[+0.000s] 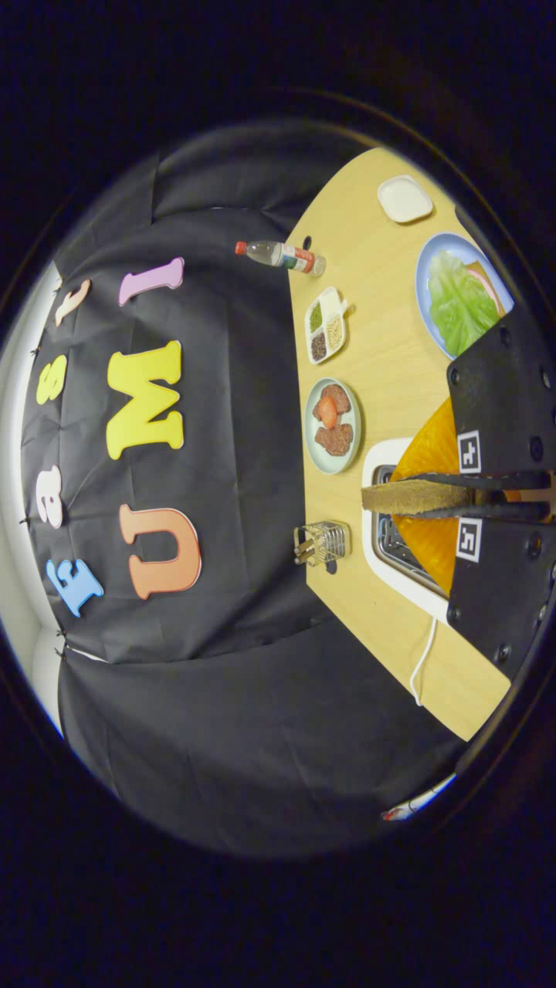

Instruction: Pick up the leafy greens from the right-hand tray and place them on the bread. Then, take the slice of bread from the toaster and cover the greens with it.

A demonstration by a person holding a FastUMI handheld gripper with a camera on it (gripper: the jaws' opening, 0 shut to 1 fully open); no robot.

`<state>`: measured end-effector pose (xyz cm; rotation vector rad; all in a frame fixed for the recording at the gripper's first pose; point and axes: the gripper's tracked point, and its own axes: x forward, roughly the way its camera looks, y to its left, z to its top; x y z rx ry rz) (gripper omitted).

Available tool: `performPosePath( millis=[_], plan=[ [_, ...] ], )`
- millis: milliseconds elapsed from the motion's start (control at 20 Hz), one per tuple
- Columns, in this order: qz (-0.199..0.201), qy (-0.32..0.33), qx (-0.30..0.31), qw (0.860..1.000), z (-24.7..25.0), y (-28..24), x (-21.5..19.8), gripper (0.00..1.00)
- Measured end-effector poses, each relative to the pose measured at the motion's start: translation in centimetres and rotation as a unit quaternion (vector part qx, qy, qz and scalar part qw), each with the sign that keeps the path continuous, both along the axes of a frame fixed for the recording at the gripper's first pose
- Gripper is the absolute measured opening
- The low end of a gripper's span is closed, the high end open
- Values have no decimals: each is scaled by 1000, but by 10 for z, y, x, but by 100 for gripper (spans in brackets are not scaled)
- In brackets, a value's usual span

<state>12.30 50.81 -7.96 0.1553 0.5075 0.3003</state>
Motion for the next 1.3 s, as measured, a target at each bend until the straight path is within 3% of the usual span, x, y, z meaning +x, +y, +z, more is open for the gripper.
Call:
performPosePath(
  millis=[750,1050,1300],
  plan=[
    [6,-127,48,991,130,-48,-36,6],
    [-17,-125,58,990,122,-99,-48,6],
    [-43,-105,45,993,80,-137,-49,6]
  ],
)
